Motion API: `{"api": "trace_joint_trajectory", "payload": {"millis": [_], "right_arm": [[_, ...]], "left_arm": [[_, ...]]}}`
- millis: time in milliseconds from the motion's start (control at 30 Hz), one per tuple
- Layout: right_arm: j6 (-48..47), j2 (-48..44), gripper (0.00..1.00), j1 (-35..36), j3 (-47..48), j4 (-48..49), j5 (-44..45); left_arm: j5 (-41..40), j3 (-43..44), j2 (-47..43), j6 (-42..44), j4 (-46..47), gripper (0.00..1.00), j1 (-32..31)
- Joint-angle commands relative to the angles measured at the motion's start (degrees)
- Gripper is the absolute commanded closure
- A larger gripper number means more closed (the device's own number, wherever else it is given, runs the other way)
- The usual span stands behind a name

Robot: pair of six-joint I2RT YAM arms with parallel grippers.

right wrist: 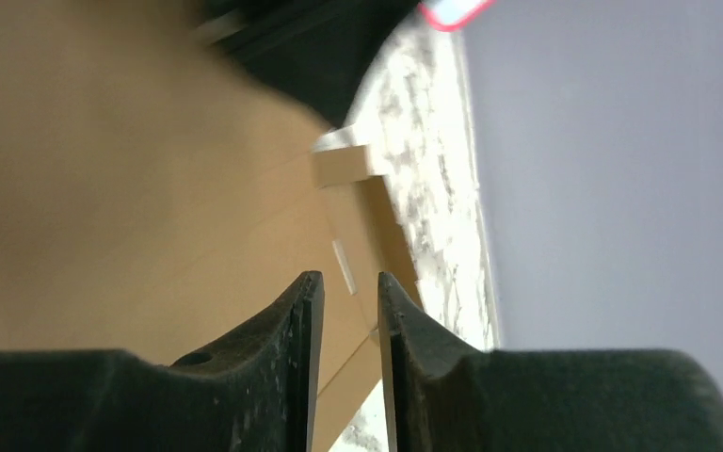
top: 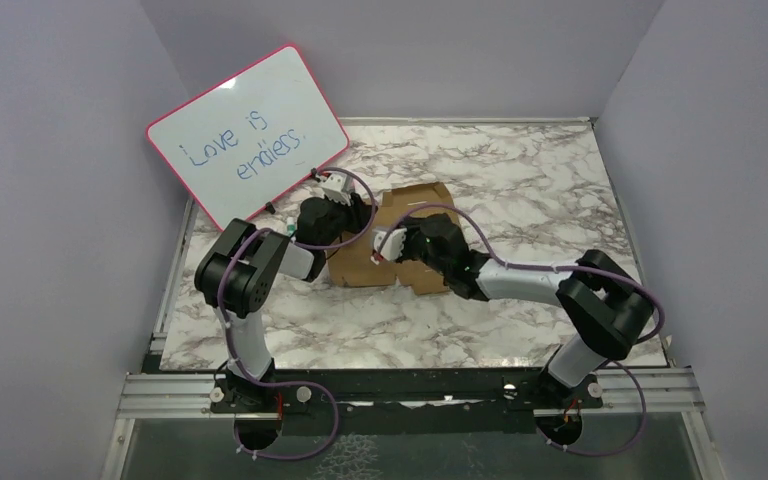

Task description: Fold the paper box

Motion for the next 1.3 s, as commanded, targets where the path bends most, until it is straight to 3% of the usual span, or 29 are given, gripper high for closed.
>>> {"api": "trace_joint_trajectory", "payload": {"millis": [0,133,300,567,700,800,933,1267], "right_arm": [[26.90,-2.92,0.65,-2.98,11.54,-14.69,8.43],[43.91,-3.72,0.60,-9.18,18.33,-28.24,5.51],[57.49,-4.07,0.49,-19.74,20.16,-36.55,-7.40],[68.65,2.23,0.44,-33.39,19.01,-38.93,-26.94],[70.81,6.29,0.44,-35.40,18.27,-37.33,-36.24],[71.44,9.67,0.44,-35.85,18.80,-37.25,-38.28],[72.29,12.78,0.49,-36.59,18.82,-36.16,-41.08],[70.03,13.42,0.74,-36.65,19.67,-36.74,-43.11]], "left_arm": [[0.02,-0.92,-4.53,-3.22,-4.40,0.59,-0.14],[0.32,-1.03,-6.48,-4.17,-9.53,0.58,-0.12],[1.21,-1.04,-8.18,-5.51,-13.62,0.58,-0.17],[2.42,-2.40,-10.22,-6.41,-17.79,0.58,-0.17],[2.25,-3.04,-10.92,-6.16,-19.22,0.58,-0.17],[2.17,-3.39,-10.77,-6.10,-19.81,0.58,-0.17],[2.08,-3.78,-10.61,-6.31,-20.06,0.58,-0.17],[1.58,-4.02,-10.92,-5.94,-20.56,0.58,-0.17]]}}
